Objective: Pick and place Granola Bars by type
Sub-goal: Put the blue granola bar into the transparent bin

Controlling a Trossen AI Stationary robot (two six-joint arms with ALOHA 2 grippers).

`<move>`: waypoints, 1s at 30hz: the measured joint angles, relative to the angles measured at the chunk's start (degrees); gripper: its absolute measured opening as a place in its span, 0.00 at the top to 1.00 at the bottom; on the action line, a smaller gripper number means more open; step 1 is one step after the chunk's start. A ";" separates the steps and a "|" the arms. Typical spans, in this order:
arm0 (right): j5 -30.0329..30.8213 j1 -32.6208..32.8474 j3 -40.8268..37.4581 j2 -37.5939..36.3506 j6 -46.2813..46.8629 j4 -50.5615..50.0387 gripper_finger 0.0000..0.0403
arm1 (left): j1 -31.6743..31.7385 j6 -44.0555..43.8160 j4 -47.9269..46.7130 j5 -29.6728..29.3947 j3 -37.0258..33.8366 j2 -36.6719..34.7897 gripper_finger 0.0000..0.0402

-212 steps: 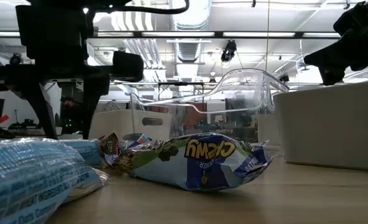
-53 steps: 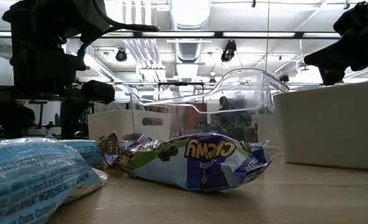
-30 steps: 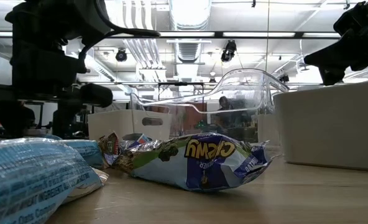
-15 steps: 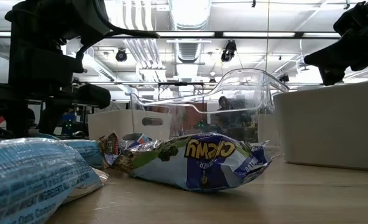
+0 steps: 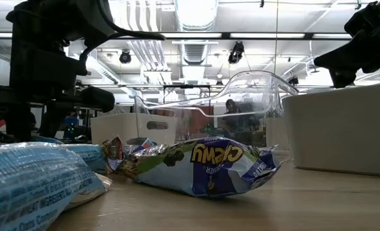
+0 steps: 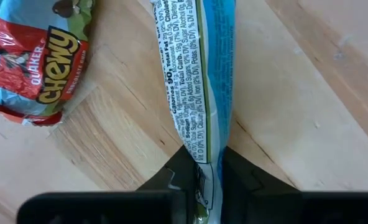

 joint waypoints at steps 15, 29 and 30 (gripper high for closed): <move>0.00 -0.01 0.00 0.00 0.00 0.02 0.97 | 0.39 -0.95 -2.93 1.60 2.75 0.13 0.93; -0.02 0.00 0.00 -0.01 0.00 0.00 0.97 | 1.01 -4.30 -7.88 2.39 8.46 -1.35 0.93; -0.01 -0.01 0.00 -0.01 0.00 0.01 0.97 | 1.31 -4.96 -8.01 2.44 9.30 -1.70 0.93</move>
